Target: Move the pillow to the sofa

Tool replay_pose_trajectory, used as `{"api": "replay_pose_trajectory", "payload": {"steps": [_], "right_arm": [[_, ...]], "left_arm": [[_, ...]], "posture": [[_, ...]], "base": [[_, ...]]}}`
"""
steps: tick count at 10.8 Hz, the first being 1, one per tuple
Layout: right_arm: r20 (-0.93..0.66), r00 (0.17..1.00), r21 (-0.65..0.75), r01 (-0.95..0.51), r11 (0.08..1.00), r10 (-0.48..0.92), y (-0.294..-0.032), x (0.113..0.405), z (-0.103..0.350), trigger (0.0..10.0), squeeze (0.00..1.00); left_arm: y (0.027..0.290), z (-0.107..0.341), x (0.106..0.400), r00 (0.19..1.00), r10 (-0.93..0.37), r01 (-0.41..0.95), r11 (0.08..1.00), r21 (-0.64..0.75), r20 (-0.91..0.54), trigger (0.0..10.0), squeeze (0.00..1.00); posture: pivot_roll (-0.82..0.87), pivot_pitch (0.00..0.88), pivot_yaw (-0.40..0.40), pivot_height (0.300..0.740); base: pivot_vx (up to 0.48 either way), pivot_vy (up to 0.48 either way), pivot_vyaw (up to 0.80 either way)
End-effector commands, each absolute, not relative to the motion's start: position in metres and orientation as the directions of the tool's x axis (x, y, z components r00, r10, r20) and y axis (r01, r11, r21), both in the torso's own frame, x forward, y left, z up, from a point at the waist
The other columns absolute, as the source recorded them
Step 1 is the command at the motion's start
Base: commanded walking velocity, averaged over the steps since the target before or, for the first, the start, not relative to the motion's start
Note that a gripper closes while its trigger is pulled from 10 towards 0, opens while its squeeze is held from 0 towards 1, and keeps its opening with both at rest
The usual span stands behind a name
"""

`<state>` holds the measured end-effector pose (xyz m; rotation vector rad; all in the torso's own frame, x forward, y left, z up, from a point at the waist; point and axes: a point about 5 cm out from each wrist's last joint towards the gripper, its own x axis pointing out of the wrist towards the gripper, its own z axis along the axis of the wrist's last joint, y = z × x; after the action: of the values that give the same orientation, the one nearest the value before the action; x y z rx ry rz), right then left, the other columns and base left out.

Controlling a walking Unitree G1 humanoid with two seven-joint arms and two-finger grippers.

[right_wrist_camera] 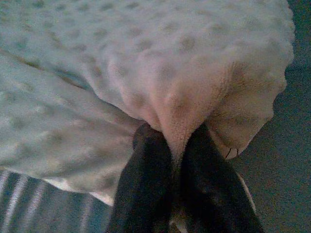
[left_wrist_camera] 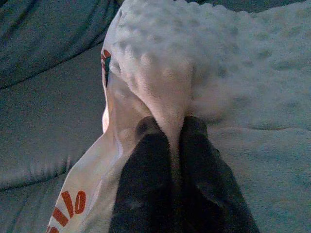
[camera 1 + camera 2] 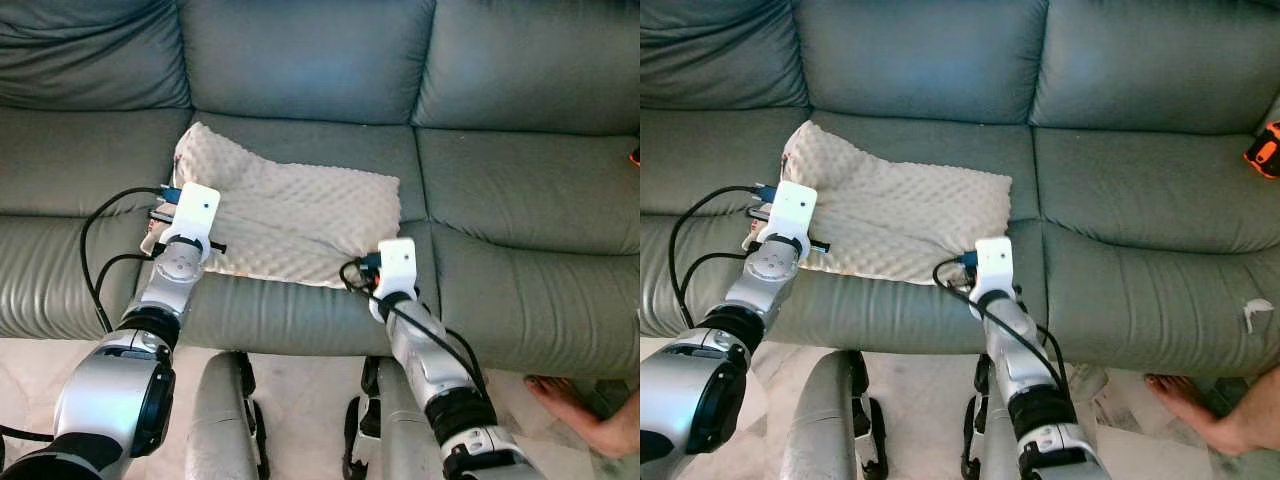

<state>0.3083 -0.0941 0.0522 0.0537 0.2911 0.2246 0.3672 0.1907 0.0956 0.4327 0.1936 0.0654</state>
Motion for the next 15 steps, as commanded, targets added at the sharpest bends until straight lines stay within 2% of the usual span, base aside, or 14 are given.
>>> {"api": "replay_pose_trajectory", "payload": {"steps": [1,5,6,9,11,15], "right_arm": [[-0.293,0.934,0.068,-0.193,0.979,0.205,-0.097,0.307,0.05,10.0,1.0],[-0.272,0.955,0.032,-0.114,0.993,0.118,-0.109,0.324,0.063,10.0,1.0],[-0.262,0.958,0.039,-0.107,0.993,0.114,-0.109,0.325,0.067,10.0,1.0],[-0.259,0.946,0.116,-0.17,0.979,0.195,-0.095,0.317,0.067,10.0,1.0],[-0.242,0.936,0.102,-0.238,0.966,0.256,-0.09,0.309,0.073,10.0,1.0],[-0.39,0.907,0.098,-0.127,0.987,0.155,-0.124,0.269,0.052,10.0,1.0]], "left_arm": [[0.195,0.081,0.359,0.967,0.114,-0.008,0.907,0.421,-0.228,10.0,1.0],[0.203,0.083,0.359,0.96,0.184,-0.054,0.861,0.506,-0.21,10.0,1.0],[0.198,0.086,0.36,0.975,0.154,-0.035,0.821,0.57,-0.163,10.0,1.0],[0.192,0.089,0.36,0.983,0.155,-0.064,0.795,0.604,-0.1,10.0,1.0],[0.187,0.09,0.358,0.983,0.177,-0.129,0.843,0.522,-0.043,10.0,1.0],[0.167,0.078,0.329,0.995,0.1,-0.09,0.928,0.363,-0.009,10.0,1.0]], "posture": [[-0.08,0.266,-0.029,0.617],[-0.08,0.207,-0.032,0.617],[-0.08,0.185,-0.034,0.617],[-0.08,0.122,-0.041,0.617],[-0.08,0.079,-0.041,0.617],[-0.06,0.016,-0.041,0.617]], "base": [[0.0,0.0,0.0],[0.0,0.0,0.0],[0.0,0.0,0.0],[0.0,0.0,0.0],[0.0,0.0,0.0],[0.0,0.0,0.0]]}}
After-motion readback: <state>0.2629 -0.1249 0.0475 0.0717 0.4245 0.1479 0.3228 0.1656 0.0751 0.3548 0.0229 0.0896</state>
